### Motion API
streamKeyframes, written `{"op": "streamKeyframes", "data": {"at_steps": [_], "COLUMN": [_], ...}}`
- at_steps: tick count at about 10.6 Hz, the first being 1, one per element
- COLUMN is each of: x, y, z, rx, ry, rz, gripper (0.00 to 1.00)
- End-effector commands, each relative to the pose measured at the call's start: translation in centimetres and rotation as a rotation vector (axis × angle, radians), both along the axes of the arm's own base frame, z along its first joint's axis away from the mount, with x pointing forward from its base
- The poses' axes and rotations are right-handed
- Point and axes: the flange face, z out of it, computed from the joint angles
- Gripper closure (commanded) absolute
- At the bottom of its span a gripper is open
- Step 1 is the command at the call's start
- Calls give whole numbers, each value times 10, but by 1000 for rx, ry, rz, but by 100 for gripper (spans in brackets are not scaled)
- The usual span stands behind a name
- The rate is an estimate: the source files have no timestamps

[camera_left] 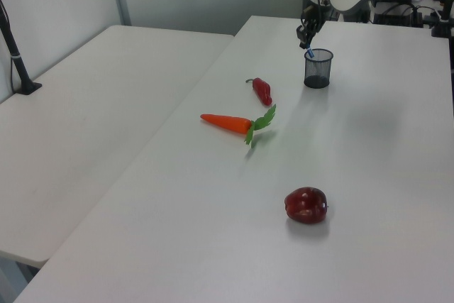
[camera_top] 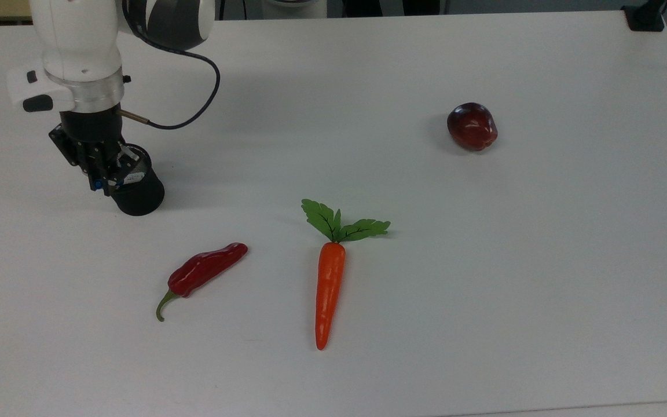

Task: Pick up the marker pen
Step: 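Lift the marker straight up out of the pen cup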

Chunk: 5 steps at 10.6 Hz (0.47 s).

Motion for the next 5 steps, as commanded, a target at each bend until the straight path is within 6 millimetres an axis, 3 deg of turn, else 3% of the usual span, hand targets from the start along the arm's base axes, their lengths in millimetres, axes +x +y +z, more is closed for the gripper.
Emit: {"op": "streamKeyframes", "data": {"at_steps": [1, 5], "x": [-13, -28], "y": [-3, -4], "z": [48, 112], "rx": [-17, -45], "ry": [-71, -139], "rz": [-21, -20], "gripper": [92, 92]}}
